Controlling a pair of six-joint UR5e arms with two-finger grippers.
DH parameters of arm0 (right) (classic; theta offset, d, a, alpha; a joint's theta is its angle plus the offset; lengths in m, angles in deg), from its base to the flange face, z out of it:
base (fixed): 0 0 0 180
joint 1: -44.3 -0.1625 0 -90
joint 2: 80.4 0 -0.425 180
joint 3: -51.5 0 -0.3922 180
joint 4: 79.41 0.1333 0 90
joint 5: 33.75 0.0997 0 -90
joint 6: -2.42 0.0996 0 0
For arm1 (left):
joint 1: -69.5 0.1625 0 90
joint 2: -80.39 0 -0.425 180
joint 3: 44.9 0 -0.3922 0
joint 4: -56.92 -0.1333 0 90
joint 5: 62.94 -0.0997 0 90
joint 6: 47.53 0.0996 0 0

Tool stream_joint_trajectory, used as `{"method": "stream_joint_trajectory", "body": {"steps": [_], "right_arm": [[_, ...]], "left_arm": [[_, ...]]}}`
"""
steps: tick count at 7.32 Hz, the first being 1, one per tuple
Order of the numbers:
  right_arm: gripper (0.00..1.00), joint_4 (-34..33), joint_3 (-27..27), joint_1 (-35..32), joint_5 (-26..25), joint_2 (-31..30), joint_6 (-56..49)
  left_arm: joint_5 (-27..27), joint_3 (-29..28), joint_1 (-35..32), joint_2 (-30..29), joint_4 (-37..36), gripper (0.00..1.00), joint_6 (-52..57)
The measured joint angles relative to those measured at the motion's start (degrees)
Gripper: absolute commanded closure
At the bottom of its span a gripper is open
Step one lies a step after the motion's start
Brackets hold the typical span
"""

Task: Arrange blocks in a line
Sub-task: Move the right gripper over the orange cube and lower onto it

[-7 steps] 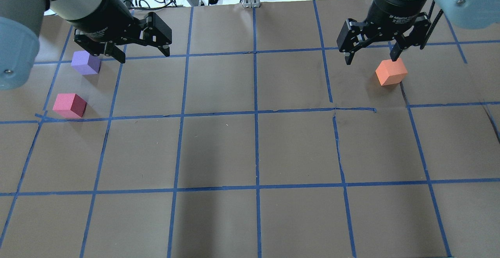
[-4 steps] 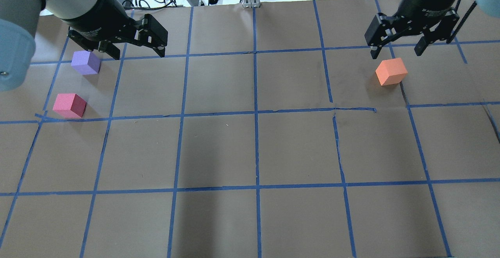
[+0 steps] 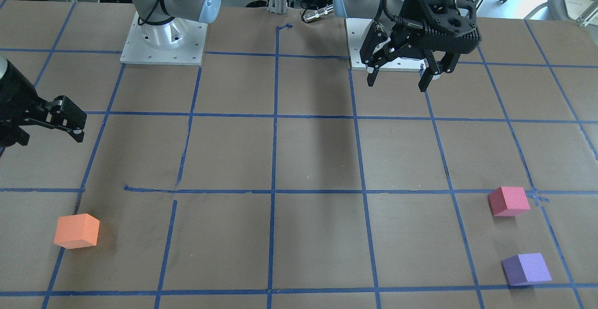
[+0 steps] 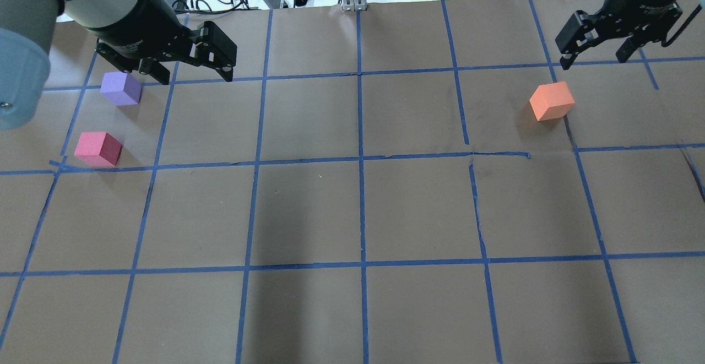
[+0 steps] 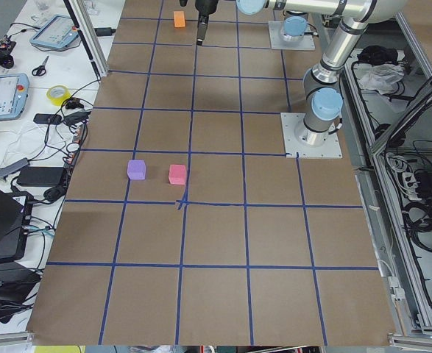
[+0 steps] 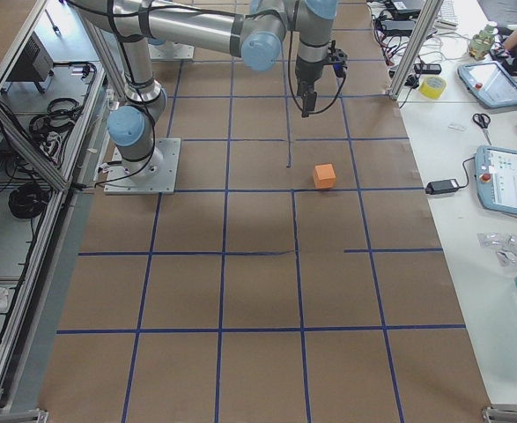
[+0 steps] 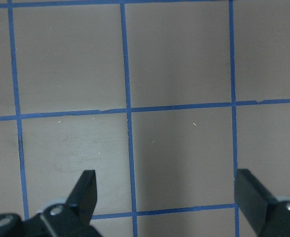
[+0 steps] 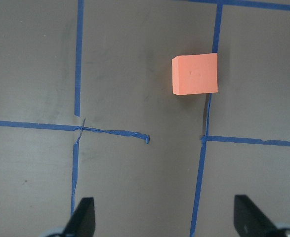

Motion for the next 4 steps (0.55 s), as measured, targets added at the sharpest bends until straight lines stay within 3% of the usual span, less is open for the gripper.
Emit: {"method": "stream_joint_trajectory", "body": {"steps": [4], "right_arm": [[0.00,-11.0,-0.8,1.9,0.5,8.5,-9.7]], "left_arm": [[0.3,0.2,0.0,-0.5,0.0,0.00,-0.1]]}}
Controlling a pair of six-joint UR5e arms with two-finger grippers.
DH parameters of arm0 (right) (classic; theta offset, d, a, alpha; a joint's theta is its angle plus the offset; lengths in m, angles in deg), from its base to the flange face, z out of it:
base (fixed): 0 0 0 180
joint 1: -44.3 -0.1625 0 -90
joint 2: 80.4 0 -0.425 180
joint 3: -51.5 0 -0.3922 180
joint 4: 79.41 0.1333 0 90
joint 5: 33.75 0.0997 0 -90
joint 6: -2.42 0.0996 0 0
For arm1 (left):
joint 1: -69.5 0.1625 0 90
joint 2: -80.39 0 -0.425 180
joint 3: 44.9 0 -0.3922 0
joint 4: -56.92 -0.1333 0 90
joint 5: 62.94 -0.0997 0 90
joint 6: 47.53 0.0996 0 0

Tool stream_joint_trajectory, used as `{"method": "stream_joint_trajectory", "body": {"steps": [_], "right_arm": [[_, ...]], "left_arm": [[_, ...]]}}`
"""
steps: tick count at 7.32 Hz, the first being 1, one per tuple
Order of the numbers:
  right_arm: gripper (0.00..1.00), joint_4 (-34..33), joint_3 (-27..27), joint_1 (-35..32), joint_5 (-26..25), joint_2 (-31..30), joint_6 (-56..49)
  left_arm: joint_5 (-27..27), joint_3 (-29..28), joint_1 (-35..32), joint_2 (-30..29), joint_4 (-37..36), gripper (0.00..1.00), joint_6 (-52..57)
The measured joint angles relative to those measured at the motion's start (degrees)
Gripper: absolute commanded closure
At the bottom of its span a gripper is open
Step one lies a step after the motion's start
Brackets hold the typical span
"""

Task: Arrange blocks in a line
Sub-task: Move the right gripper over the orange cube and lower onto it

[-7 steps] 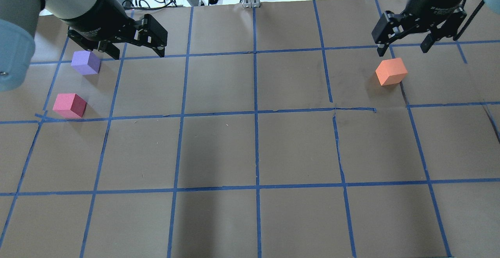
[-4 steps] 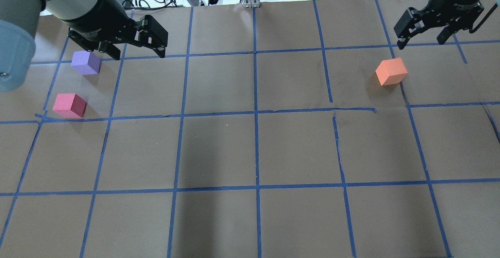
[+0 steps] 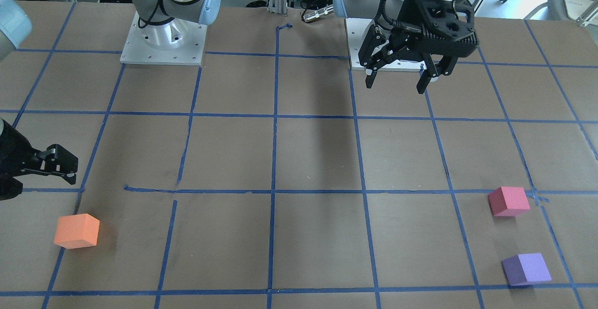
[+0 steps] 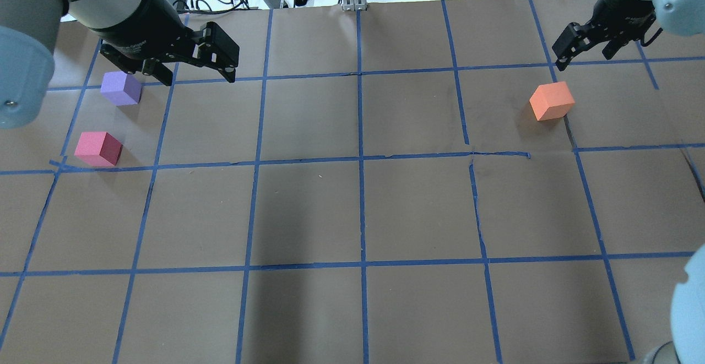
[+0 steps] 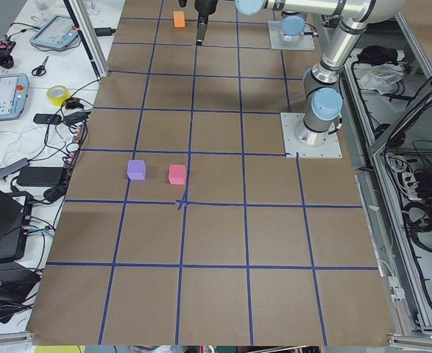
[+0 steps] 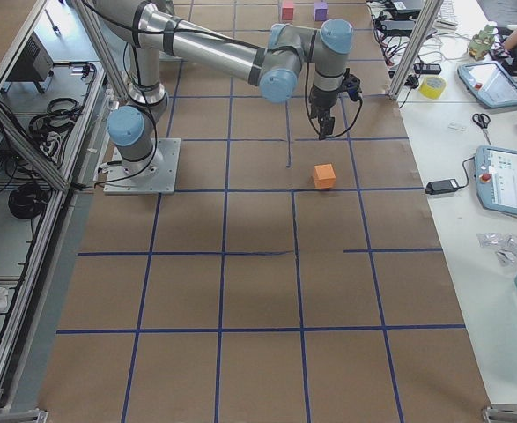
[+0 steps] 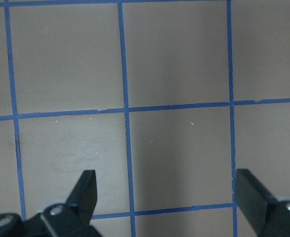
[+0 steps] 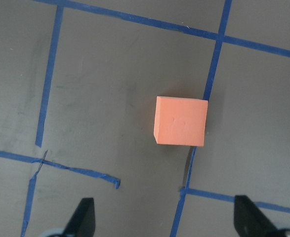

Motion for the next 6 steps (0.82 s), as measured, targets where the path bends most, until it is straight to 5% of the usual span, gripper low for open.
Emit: {"method": "stream_joint_trajectory", "body": {"steps": [6], "right_arm": [[0.00,-13.4,-0.9,1.3,0.0,12.3,-3.2]], "left_arm": [[-0.1,0.4,0.0,0.3,-0.1,0.00,0.2]]}}
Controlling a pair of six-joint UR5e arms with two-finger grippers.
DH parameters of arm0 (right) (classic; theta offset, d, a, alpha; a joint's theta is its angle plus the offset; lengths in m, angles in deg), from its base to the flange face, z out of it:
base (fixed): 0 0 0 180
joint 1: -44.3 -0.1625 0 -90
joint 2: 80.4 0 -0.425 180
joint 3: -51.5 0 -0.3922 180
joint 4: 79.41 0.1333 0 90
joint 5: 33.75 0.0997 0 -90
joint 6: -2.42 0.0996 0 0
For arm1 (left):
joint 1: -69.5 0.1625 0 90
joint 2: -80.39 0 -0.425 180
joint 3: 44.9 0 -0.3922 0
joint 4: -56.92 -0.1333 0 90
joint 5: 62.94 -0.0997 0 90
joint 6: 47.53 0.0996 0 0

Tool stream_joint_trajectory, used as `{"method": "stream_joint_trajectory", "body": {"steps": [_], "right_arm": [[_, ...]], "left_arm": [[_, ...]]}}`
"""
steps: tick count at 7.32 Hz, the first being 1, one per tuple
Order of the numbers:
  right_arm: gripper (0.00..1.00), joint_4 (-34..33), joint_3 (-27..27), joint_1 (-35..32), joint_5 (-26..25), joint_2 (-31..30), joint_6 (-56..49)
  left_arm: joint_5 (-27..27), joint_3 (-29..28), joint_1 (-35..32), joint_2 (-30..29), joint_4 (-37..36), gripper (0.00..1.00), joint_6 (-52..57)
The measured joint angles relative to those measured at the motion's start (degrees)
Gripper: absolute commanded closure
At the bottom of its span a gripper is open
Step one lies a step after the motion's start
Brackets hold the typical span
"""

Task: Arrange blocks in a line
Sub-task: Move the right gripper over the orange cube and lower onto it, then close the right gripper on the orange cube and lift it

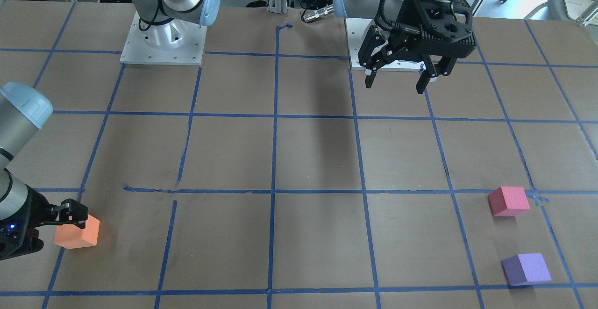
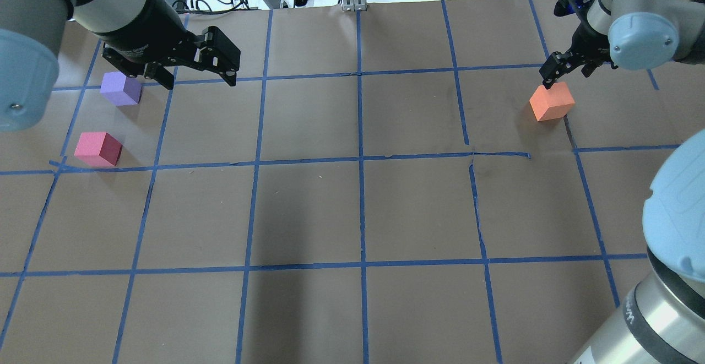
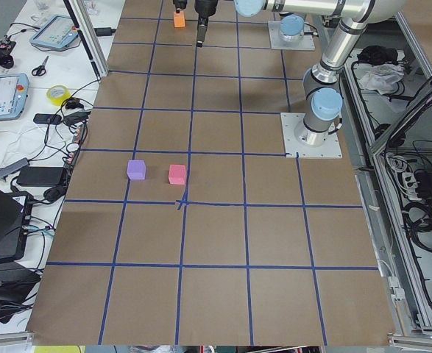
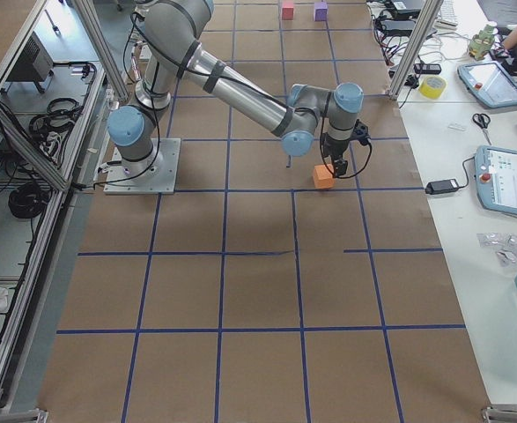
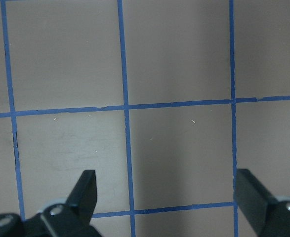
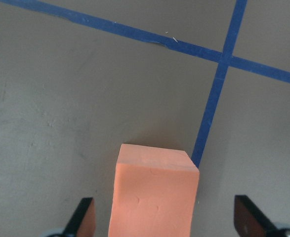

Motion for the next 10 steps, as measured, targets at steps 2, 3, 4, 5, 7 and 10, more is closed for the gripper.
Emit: {"method": "stream_joint_trajectory", "body": {"steps": [2,3,4,5,7,10], "right_arm": [[0.00,-0.7,0.0,0.0,0.0,1.3,0.2],[0.00,-0.8,0.0,0.0,0.1,1.6,0.3],[0.00,-0.8,0.0,0.0,0.1,1.9,0.5],[0.00,-0.8,0.0,0.0,0.1,2.3,0.5],[0.00,-0.8,0.0,0.0,-0.1,3.2,0.4],[0.14,-0.9,0.0,0.0,0.0,4.3,0.6]], "left_arm": [[0.0,0.0,0.0,0.0,0.0,0.00,-0.1],[0.0,0.1,0.0,0.0,0.0,0.00,-0.1],[-0.1,0.1,0.0,0.0,0.0,0.00,0.0],[-0.1,0.0,0.0,0.1,-0.1,0.00,0.0],[-0.3,0.1,0.0,0.1,-0.4,0.00,-0.2],[-0.1,0.2,0.0,-0.2,-0.4,0.00,-0.9]]}}
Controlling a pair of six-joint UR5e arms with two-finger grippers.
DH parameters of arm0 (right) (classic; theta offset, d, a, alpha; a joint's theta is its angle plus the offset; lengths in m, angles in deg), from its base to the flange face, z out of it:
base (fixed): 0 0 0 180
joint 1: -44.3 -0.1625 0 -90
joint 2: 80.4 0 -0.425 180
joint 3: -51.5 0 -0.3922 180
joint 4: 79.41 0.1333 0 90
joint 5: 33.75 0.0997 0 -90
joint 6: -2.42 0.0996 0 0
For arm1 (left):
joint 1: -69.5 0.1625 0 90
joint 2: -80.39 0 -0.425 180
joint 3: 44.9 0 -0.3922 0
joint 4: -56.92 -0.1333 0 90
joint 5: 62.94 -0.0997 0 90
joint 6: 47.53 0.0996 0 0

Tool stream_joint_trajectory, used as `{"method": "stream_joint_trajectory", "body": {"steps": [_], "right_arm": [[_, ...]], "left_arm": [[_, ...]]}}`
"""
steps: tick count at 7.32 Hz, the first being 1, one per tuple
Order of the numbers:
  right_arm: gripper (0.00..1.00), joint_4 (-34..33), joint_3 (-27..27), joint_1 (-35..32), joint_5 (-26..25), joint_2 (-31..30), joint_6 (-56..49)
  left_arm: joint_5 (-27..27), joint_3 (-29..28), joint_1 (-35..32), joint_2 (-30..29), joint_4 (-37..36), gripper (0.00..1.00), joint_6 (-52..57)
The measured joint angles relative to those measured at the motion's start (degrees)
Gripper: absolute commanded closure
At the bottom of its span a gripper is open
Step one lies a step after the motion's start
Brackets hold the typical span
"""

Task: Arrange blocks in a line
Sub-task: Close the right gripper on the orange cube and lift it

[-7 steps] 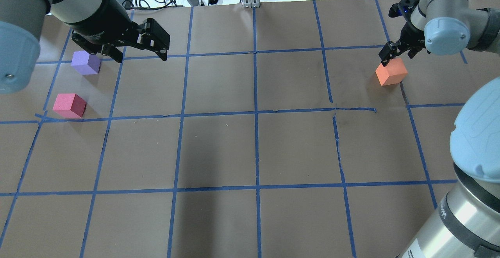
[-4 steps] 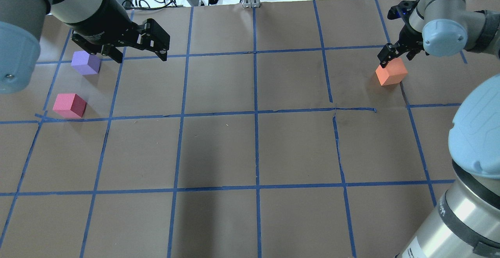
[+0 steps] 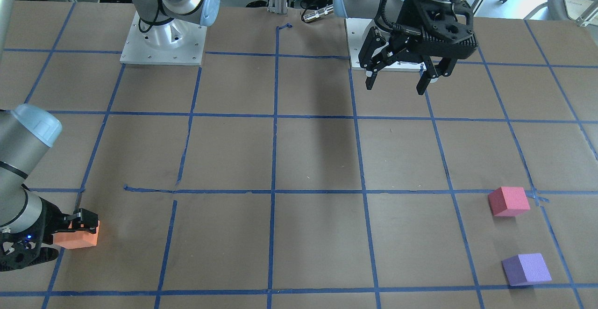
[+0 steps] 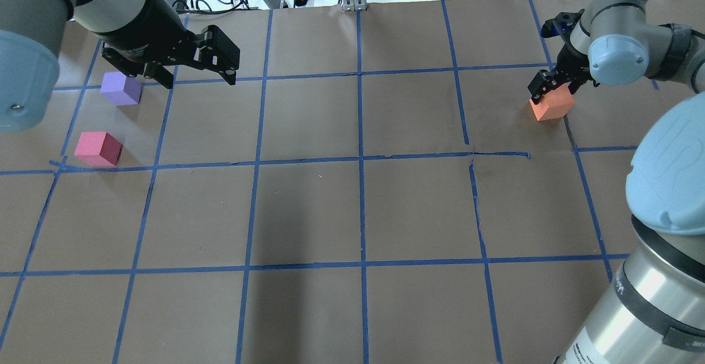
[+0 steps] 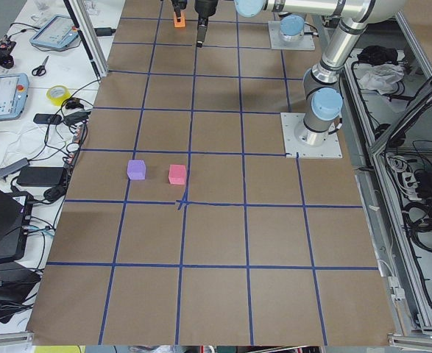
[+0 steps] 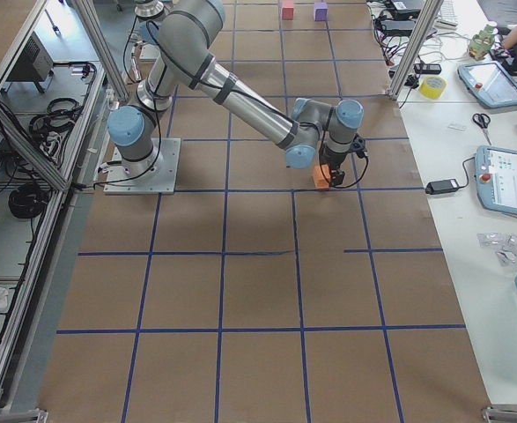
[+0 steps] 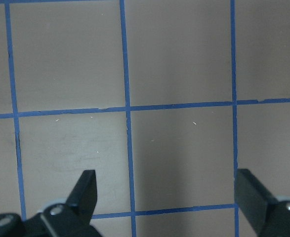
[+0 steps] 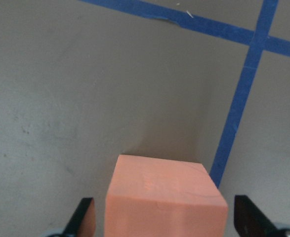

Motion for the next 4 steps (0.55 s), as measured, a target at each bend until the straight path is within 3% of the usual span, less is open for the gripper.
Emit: {"method": "stream_joint_trajectory", "body": {"steps": [1,2,4], "right_arm": [[0.39,0.0,0.0,0.0,0.1,0.4,0.0],[0.70,0.0,0.0,0.0,0.1,0.6,0.1],[1.00,0.0,0.2,0.0,0.0,0.7,0.3]], "left_arm": [[0.0,0.0,0.0,0.0,0.0,0.00,0.0],[0.0,0.0,0.0,0.0,0.0,0.00,0.0],[0.0,0.0,0.0,0.0,-0.1,0.00,0.0]]}}
